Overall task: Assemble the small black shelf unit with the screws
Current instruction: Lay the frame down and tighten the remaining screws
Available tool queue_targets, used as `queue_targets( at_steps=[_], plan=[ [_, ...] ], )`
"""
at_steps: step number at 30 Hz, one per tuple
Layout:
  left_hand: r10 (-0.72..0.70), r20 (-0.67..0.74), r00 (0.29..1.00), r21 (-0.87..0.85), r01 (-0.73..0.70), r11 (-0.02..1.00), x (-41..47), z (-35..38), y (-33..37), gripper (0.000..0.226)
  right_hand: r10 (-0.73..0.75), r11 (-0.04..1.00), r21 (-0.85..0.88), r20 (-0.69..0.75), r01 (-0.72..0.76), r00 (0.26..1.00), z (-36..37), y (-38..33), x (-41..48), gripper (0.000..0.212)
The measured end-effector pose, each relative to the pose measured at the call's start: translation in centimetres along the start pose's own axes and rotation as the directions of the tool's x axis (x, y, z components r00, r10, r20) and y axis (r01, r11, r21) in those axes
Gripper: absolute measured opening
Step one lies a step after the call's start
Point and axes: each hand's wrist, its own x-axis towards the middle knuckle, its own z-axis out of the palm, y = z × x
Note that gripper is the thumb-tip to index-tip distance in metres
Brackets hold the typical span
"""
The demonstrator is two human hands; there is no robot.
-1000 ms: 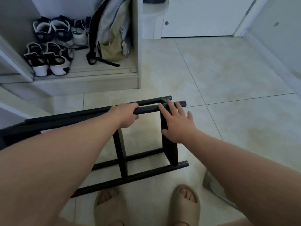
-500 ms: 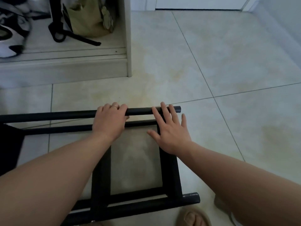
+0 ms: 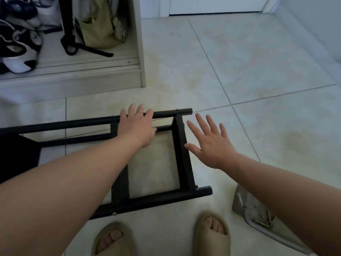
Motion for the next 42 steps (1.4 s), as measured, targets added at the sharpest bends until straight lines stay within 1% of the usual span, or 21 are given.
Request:
queue_targets(
  at_steps=[5, 7, 9, 12, 14, 16, 18, 20, 23, 26, 28, 31, 33, 35, 38, 42],
  plan=[
    [0.217, 0.046, 0.975, 0.022, -0.218, 0.976, -3.4, -3.4, 6.9, 0.065, 0.071, 0.996, -0.057, 0.009, -0.071, 0.997, -2.3, 5.5, -8.4, 0.079],
    [0.310, 0.063, 0.949, 0.026, -0.312, 0.950, -4.8, -4.1, 10.2, 0.068, 0.108, 0.991, -0.079, 0.029, -0.105, 0.994, -2.4, 7.6, -11.6, 0.079],
    [0.410, 0.083, 0.908, 0.032, -0.413, 0.910, -6.4, -3.9, 13.5, 0.069, 0.123, 0.989, -0.092, 0.088, -0.115, 0.989, -2.0, 9.6, -14.5, 0.077],
    [0.550, 0.139, 0.823, 0.026, -0.558, 0.829, -8.7, -2.3, 18.0, 0.070, 0.126, 0.992, -0.035, 0.236, -0.121, 0.964, -1.1, 12.6, -17.9, 0.074],
    [0.630, 0.188, 0.753, 0.011, -0.644, 0.765, -10.2, -0.7, 20.6, 0.070, 0.144, 0.986, 0.029, 0.343, -0.164, 0.928, -0.2, 14.3, -19.2, 0.072],
    [0.689, 0.251, 0.680, -0.023, -0.708, 0.706, -11.7, 1.3, 22.9, 0.069, 0.175, 0.976, 0.048, 0.419, -0.214, 0.891, 1.2, 15.8, -19.9, 0.067],
    [0.735, 0.307, 0.604, -0.040, -0.764, 0.644, -13.1, 3.4, 24.7, 0.066, 0.207, 0.968, 0.026, 0.471, -0.248, 0.858, 3.0, 17.1, -19.9, 0.061],
    [0.769, 0.350, 0.535, -0.021, -0.816, 0.577, -13.8, 5.4, 25.9, 0.065, 0.243, 0.956, 0.013, 0.516, -0.292, 0.821, 5.0, 18.4, -19.6, 0.056],
    [0.819, 0.355, 0.450, 0.035, -0.882, 0.470, -13.6, 7.7, 26.9, 0.065, 0.277, 0.943, -0.007, 0.573, -0.334, 0.771, 8.6, 19.9, -19.3, 0.051],
    [0.853, 0.355, 0.384, 0.077, -0.921, 0.383, -12.8, 9.7, 27.5, 0.057, 0.282, 0.938, -0.005, 0.590, -0.346, 0.756, 12.2, 20.8, -19.2, 0.046],
    [0.860, 0.353, 0.369, 0.089, -0.928, 0.361, -12.4, 10.9, 27.4, 0.048, 0.297, 0.934, -0.012, 0.583, -0.358, 0.756, 14.1, 21.3, -19.2, 0.042],
    [0.873, 0.306, 0.381, 0.089, -0.924, 0.372, -11.7, 12.1, 27.0, 0.035, 0.307, 0.934, -0.043, 0.603, -0.355, 0.736, 16.2, 21.8, -19.2, 0.033],
    [0.893, 0.244, 0.378, 0.074, -0.925, 0.372, -11.3, 12.5, 26.8, 0.025, 0.274, 0.951, -0.062, 0.624, -0.303, 0.732, 17.2, 21.6, -19.1, 0.029],
    [0.909, 0.200, 0.367, 0.068, -0.930, 0.361, -10.9, 12.7, 26.8, 0.018, 0.243, 0.965, -0.077, 0.618, -0.250, 0.748, 18.2, 21.3, -19.0, 0.029],
    [0.926, 0.172, 0.337, 0.074, -0.941, 0.329, -10.5, 12.7, 26.9, 0.016, 0.221, 0.974, -0.095, 0.600, -0.206, 0.769, 19.2, 21.4, -18.6, 0.027],
    [0.926, 0.180, 0.333, 0.086, -0.943, 0.322, -10.4, 12.6, 27.0, 0.015, 0.214, 0.977, -0.121, 0.600, -0.177, 0.771, 20.0, 21.5, -18.1, 0.016]
  ],
)
